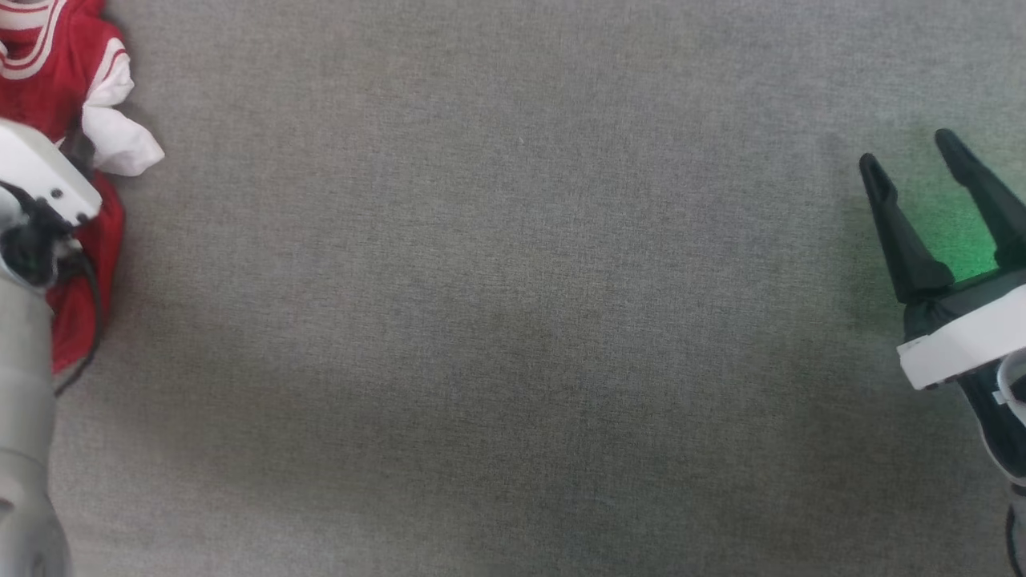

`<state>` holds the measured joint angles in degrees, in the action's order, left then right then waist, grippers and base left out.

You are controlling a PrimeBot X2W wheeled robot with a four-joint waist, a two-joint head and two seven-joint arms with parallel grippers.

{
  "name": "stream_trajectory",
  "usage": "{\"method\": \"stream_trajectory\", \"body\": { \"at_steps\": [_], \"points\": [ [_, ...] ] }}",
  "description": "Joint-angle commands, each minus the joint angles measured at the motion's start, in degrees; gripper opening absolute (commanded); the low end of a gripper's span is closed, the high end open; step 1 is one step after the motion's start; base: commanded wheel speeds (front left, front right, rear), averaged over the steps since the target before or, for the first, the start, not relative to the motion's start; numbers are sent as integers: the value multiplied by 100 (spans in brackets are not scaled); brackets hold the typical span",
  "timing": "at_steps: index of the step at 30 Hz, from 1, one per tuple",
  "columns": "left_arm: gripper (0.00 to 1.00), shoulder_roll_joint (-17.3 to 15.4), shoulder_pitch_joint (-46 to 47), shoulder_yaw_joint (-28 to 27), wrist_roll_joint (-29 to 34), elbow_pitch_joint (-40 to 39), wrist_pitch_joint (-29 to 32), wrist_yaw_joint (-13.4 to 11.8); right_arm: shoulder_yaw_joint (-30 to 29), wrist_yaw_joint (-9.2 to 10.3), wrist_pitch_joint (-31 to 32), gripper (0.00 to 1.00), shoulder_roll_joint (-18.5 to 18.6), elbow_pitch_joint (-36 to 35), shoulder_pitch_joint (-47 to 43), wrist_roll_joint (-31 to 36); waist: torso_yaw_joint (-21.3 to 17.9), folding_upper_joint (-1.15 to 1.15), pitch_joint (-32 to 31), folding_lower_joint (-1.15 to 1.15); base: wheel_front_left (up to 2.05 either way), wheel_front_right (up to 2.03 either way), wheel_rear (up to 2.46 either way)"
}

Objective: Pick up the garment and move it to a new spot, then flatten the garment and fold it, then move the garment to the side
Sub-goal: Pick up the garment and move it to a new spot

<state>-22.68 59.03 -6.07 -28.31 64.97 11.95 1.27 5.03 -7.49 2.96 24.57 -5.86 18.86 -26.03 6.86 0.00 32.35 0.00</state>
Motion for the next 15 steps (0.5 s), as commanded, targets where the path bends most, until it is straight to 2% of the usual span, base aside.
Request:
{"method": "stream_trajectory", "body": {
  "at_steps": [1,7,8,9,15],
  "points": [
    [100,324,-252,49,-73,557,572,-90,-42,1,59,100,31,-100,37,28,-4,0,64,0,0,0,0],
    [100,440,-195,69,-185,911,1188,-89,-91,1,157,100,26,-264,48,62,-11,0,123,0,0,0,0],
    [80,438,-184,20,-237,920,1087,-117,-102,1,175,100,19,-273,53,66,-11,0,125,0,0,0,0],
    [0,423,-180,27,-211,903,965,-73,-107,1,189,100,4,-284,59,73,-12,0,122,0,0,0,0],
    [0,-14,-32,68,-81,618,-12,168,-212,0,86,100,-118,-158,-47,96,7,0,-112,0,0,0,0]
  ]
}}
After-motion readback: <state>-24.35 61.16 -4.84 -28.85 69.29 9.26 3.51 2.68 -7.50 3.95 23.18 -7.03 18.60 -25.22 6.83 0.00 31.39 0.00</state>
